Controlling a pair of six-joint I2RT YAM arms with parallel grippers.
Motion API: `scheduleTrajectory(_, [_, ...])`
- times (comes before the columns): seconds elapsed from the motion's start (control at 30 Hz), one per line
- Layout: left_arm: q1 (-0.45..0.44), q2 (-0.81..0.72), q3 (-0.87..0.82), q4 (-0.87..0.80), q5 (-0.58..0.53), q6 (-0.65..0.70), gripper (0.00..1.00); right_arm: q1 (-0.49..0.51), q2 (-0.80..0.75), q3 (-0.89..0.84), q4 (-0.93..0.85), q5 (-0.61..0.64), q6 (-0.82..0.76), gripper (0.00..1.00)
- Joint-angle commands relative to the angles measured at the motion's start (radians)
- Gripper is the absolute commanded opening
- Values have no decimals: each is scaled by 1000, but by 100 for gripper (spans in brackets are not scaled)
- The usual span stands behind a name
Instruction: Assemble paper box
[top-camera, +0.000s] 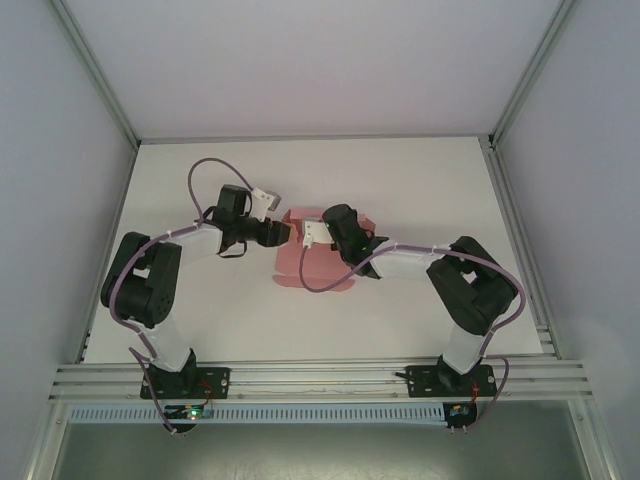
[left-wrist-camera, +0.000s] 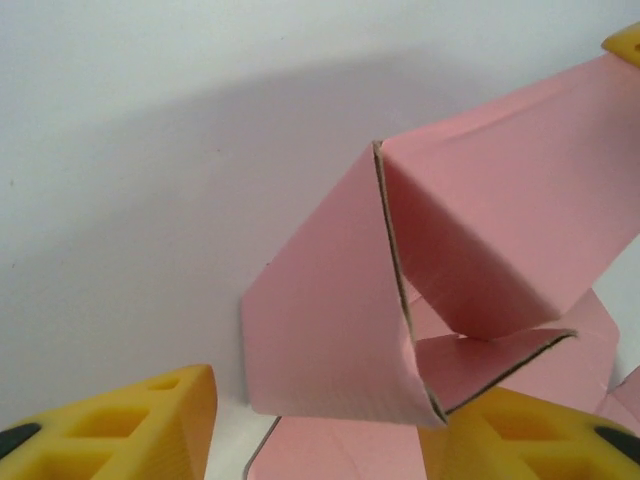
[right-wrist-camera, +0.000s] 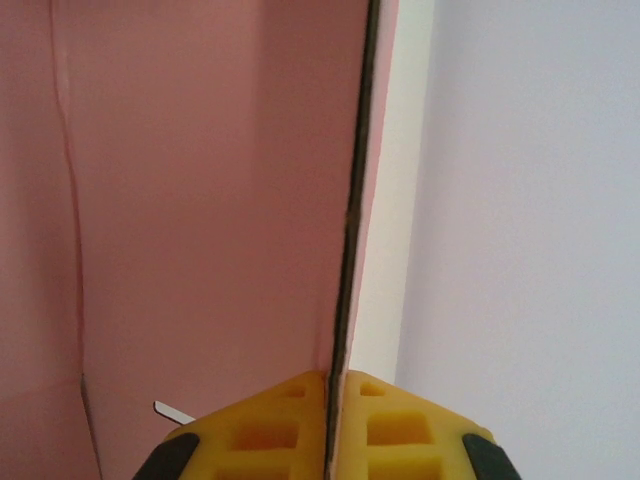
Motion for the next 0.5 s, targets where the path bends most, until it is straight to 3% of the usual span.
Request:
scheduleTrajectory(0.0, [-10,39,54,1,11,78,56,-2,58,-20,-251,-62,-26,0])
scheduleTrajectory(0.3, [-57,66,77,-12,142,102,56,18,117,-13,-168,54,-42,0])
scheduleTrajectory(0.47, [-57,90,72,35,138,80,44,24,104,-71,-101,65,-70,0])
